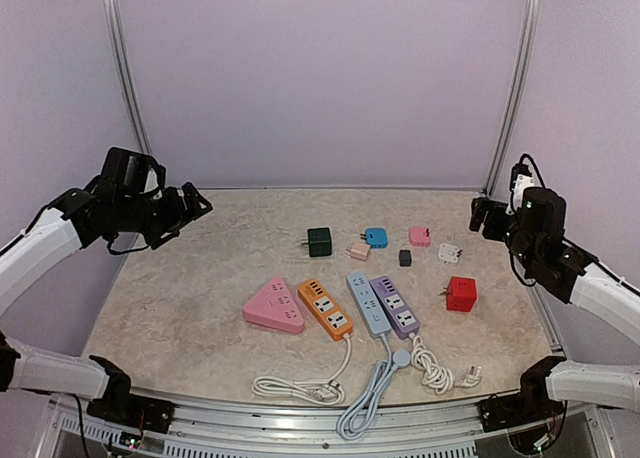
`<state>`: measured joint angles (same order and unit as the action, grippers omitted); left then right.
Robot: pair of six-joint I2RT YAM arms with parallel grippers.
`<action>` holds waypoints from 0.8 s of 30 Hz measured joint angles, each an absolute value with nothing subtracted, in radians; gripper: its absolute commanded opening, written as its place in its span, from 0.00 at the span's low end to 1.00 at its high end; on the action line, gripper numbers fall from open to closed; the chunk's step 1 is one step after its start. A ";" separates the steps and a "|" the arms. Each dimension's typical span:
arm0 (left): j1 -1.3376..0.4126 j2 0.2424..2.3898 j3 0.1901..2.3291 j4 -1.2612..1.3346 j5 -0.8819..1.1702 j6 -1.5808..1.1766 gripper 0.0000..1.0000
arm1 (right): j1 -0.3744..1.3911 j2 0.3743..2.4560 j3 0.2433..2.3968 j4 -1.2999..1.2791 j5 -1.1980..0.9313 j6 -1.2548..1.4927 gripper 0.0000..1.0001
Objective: Pull the plug off the socket
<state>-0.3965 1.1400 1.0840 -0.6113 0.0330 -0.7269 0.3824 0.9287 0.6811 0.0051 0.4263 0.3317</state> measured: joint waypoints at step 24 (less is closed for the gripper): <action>0.001 1.070 0.603 -0.065 -0.109 -0.412 0.99 | -0.107 1.318 0.202 0.869 0.332 0.172 1.00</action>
<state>0.0006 1.0702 0.6033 -0.0647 -0.1085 -0.4118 -0.1070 1.3182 0.2024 0.8688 0.3325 0.1719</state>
